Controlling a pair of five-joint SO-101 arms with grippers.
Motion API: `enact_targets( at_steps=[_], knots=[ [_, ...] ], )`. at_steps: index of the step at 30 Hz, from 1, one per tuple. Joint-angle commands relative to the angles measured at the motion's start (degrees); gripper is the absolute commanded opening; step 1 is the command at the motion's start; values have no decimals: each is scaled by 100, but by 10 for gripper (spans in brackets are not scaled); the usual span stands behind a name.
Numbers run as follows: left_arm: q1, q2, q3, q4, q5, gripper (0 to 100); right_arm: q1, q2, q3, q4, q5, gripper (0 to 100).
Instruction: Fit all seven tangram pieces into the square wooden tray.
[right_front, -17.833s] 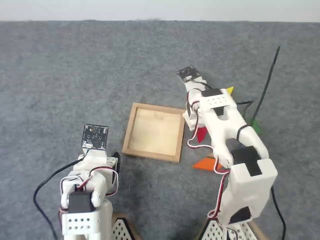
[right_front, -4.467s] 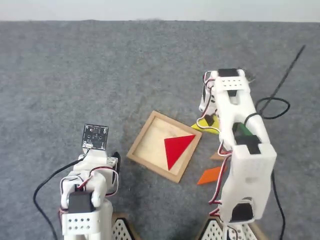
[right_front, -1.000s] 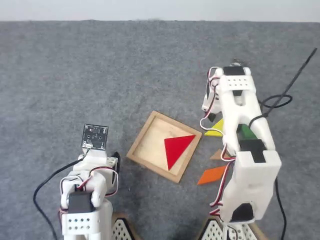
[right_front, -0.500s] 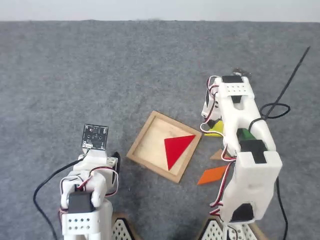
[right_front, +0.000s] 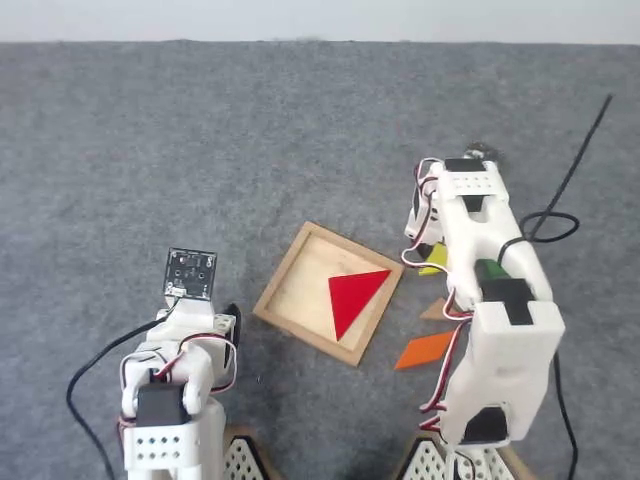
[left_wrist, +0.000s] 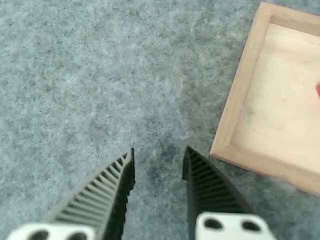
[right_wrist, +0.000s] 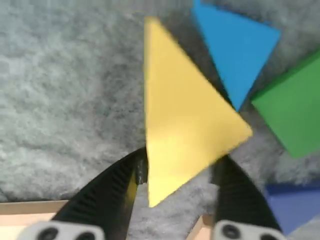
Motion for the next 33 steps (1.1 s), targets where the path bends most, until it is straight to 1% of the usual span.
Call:
enact_targets(
  at_steps=[1, 3, 4, 5, 12, 13, 15, 18, 21, 24, 29, 31, 33],
  knots=[
    [0, -158, -48, 53, -35, 153, 31, -110, -35, -127, 220, 147],
    [0, -158, -48, 53, -35, 153, 22, -145, -44, -127, 255, 147],
    [0, -158, -48, 53, -35, 153, 4, -145, -62, -119, 378, 147],
    [0, -158, -48, 53, -35, 153, -22, -154, -79, -119, 677, 147],
    [0, -158, -48, 53, -35, 153, 198, -136, -545, 356, 4088, 148],
    [0, -158, -48, 53, -35, 153, 189, -145, -563, 426, 4536, 148],
    [0, -158, -48, 53, -35, 153, 119, -154, -563, 514, 5204, 148],
    [0, -158, -48, 53, -35, 153, 4, -154, -563, 488, 5424, 145],
    [0, -158, -48, 53, -35, 153, -303, -163, -571, 479, 5626, 145],
    [0, -158, -48, 53, -35, 153, -549, -251, -774, 523, 5670, 148],
    [0, -158, -48, 53, -35, 153, -470, -840, -976, 840, 5723, 151],
    [0, -158, -48, 53, -35, 153, -514, -971, -967, 866, 5881, 183],
    [0, -158, -48, 53, -35, 153, -541, -989, -958, 866, 6110, 244]
  ],
)
